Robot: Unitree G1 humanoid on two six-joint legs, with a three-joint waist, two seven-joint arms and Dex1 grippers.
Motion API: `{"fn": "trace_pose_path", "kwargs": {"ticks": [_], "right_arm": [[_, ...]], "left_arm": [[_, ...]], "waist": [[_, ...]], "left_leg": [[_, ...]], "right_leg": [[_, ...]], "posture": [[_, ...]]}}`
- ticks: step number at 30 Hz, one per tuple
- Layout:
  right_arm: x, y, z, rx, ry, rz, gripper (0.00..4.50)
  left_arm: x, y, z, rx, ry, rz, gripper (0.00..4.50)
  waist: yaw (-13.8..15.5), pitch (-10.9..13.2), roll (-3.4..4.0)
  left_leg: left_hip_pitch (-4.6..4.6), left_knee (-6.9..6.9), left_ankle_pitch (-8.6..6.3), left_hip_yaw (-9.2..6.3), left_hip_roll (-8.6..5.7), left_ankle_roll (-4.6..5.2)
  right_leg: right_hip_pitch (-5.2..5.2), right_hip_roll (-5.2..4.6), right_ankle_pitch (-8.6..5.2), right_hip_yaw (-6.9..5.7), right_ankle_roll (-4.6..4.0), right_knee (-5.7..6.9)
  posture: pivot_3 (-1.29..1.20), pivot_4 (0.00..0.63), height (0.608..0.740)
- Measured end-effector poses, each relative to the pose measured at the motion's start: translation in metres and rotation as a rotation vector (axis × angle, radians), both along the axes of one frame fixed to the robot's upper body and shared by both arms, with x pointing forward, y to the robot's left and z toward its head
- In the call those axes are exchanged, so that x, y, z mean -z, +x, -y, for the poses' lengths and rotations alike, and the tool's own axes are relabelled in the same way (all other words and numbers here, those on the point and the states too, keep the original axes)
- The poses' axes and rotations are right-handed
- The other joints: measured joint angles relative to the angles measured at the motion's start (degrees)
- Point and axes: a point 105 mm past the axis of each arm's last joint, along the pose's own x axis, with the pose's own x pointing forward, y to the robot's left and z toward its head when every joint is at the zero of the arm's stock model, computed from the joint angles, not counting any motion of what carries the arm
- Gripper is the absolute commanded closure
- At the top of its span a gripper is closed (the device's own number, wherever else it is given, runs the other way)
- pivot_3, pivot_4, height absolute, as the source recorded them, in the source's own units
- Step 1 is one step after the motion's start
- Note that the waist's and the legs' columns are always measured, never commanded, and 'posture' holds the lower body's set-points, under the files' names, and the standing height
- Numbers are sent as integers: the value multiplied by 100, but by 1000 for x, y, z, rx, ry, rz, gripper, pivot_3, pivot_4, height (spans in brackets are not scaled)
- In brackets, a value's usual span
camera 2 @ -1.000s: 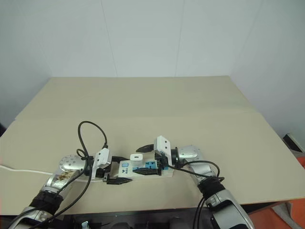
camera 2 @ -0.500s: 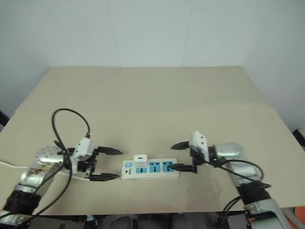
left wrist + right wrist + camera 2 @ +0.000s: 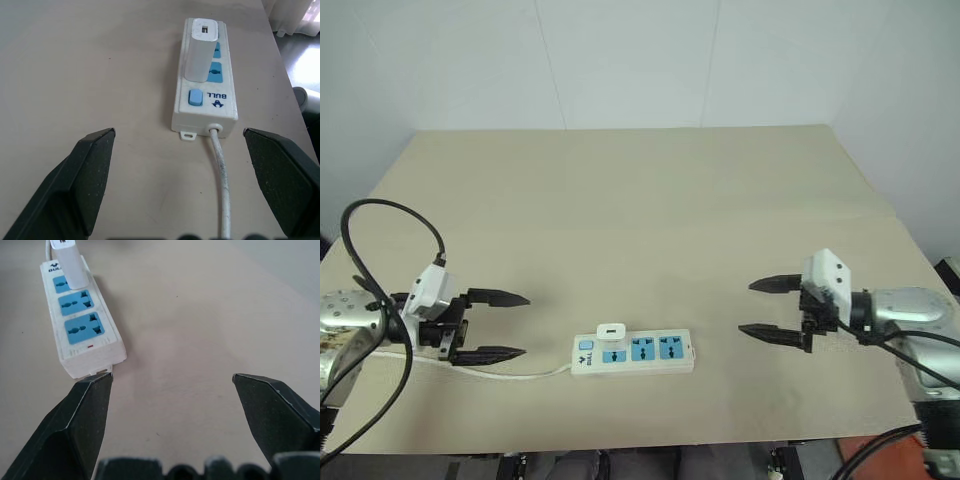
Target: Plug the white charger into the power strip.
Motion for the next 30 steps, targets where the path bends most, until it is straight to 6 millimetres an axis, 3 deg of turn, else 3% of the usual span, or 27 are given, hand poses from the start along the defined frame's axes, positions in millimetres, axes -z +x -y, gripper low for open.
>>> {"fn": "trace_pose_path", "kwargs": {"ticks": [30], "right_arm": [[-1,-9,-8,-7,-22,-19,0]], "left_arm": [[8,-5,9,7,-9,-21,27]], "waist": [[-51,0,-1]], "left_leg": [[8,107,2,-1,-2,-3]], "right_leg": [[13,2,8,9,3,94]], "posture": [[0,150,740]]}}
